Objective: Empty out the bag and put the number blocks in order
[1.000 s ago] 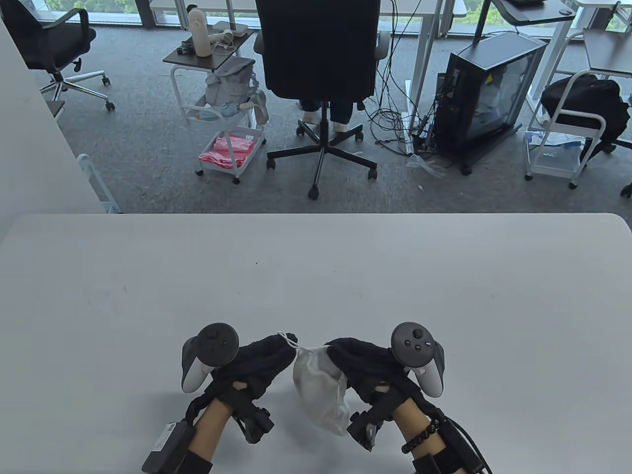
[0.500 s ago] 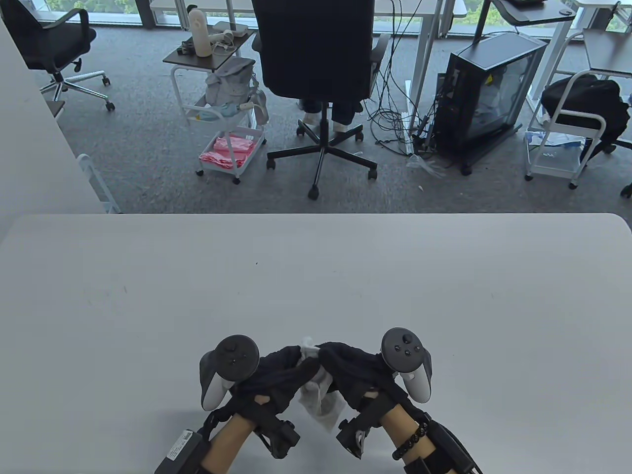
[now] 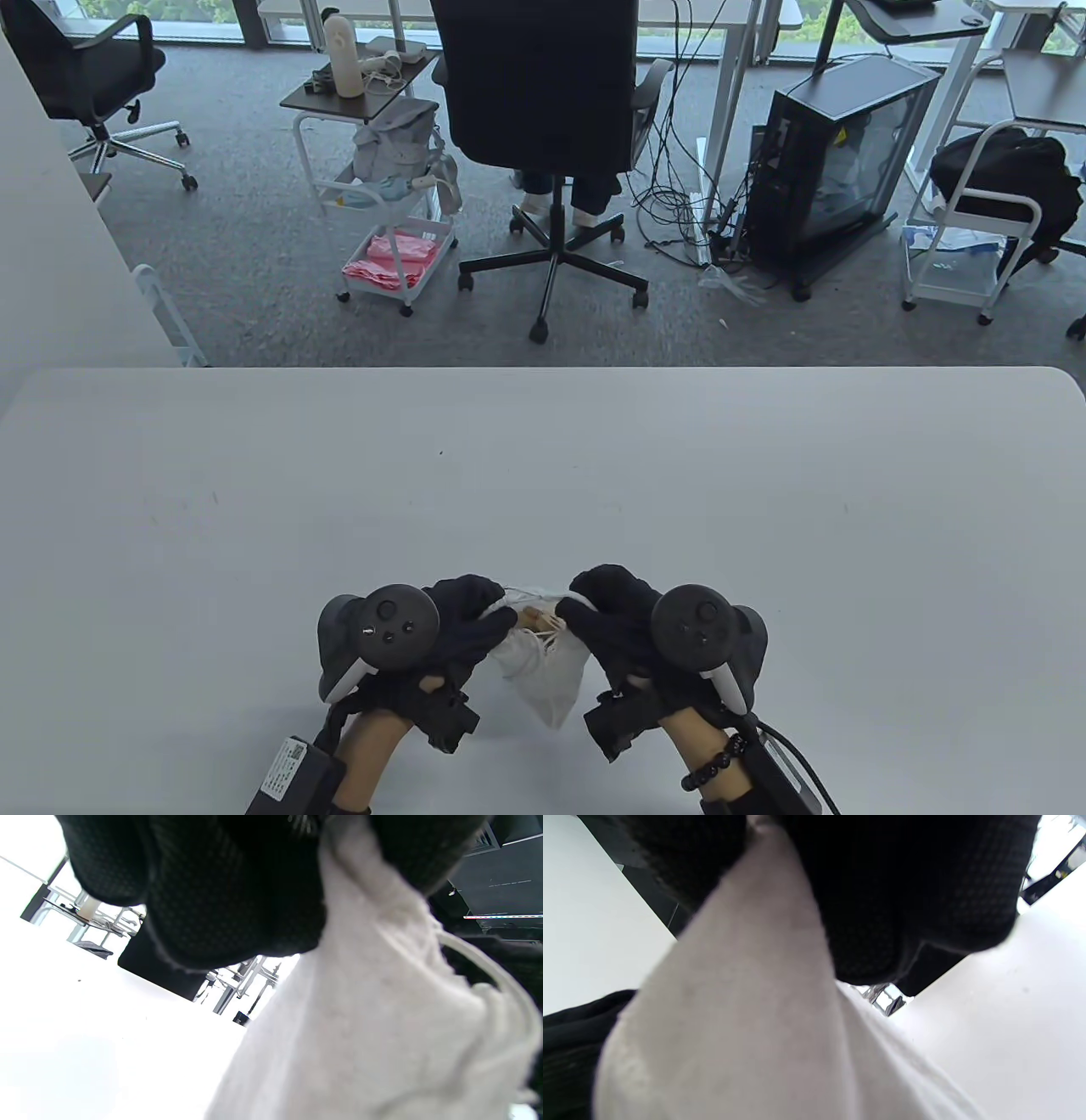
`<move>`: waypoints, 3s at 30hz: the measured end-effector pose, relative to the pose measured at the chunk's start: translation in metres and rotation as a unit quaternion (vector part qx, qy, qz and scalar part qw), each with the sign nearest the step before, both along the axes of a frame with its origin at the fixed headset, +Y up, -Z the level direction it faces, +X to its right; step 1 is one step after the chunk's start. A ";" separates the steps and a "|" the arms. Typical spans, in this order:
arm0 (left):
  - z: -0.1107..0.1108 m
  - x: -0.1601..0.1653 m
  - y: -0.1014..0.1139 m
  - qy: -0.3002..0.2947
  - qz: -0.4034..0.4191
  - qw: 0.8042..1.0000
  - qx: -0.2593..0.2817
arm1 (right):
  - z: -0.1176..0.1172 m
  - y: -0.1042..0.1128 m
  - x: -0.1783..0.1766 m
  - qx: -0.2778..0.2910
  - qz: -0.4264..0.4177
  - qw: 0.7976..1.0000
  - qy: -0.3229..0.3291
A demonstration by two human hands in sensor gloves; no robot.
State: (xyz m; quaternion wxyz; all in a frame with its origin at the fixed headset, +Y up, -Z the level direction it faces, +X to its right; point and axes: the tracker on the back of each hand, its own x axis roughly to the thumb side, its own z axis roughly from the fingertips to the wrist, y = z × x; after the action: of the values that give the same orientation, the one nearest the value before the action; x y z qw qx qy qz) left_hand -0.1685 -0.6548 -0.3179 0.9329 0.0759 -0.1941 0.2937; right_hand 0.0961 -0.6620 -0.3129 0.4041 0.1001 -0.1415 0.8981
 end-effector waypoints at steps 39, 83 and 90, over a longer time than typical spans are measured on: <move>-0.032 -0.017 -0.048 -0.189 0.470 0.829 -0.237 | -0.059 -0.127 -0.007 -0.398 -0.453 0.698 0.386; -0.037 0.029 -0.070 -0.082 -0.032 0.995 -0.046 | 0.010 -0.028 -0.064 0.276 0.411 0.868 0.027; -0.037 0.016 -0.071 -0.058 0.017 0.998 -0.027 | 0.005 -0.015 -0.041 0.139 0.333 0.931 0.057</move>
State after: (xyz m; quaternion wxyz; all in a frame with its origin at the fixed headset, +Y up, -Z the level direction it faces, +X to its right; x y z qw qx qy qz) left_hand -0.1527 -0.7259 -0.3546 0.9166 0.0364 -0.2388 0.3184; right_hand 0.0556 -0.6765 -0.3076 0.0709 0.2482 -0.2002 0.9451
